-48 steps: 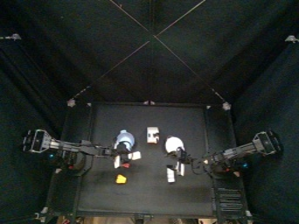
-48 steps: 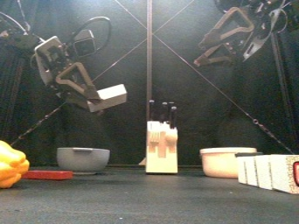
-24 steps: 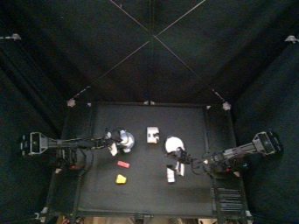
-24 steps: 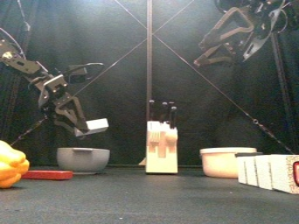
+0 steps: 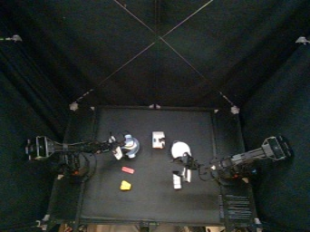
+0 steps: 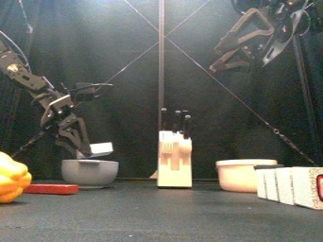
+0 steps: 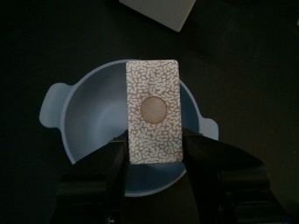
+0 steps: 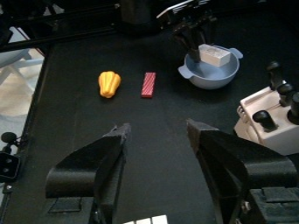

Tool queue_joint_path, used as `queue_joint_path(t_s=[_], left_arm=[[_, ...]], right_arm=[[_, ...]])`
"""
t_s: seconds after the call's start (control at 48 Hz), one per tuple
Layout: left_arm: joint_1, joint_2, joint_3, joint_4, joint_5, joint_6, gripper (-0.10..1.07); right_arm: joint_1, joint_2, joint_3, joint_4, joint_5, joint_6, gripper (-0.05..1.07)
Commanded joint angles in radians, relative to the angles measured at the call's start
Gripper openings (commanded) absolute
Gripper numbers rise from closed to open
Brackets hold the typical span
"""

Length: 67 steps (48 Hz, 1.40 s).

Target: Put rice in bowl

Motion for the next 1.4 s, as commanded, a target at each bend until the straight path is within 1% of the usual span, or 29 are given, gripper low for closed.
queue_joint_path(t_s=[0.0, 0.146, 0.396, 0.479, 0.771, 1.146, 1.375], left_arm=[[0.005, 0.005, -0.009, -0.002, 0.003, -0.002, 0.55], [0.006, 0.009, -0.011, -0.015, 0.005, -0.003, 0.58], [0.008, 0.011, -0.008, -0.038, 0.003, -0.003, 0.75], [0.008, 0.011, -0.009, -0.037, 0.005, -0.003, 0.78], [0.006, 0.011, -0.009, -0.038, -0.002, -0.002, 0.8], [0.008, 0.025, -0.014, -0.038, -0.005, -0.002, 0.91], [0.002, 0.035, -0.02, -0.037, -0.005, -0.002, 0.91]], right_arm=[[-0.002, -0.006, -0.014, -0.002, 0.003, 0.002, 0.88], [-0.002, -0.008, -0.014, -0.002, 0.003, 0.002, 0.88], [-0.002, -0.008, -0.014, -0.002, 0.003, 0.002, 0.88], [-0.002, -0.008, -0.014, -0.002, 0.003, 0.002, 0.88], [-0.002, -0.008, -0.014, -0.002, 0.003, 0.002, 0.88], [-0.002, -0.006, -0.014, -0.003, 0.003, 0.002, 0.88], [-0.002, -0.006, -0.012, -0.002, 0.003, 0.002, 0.88]])
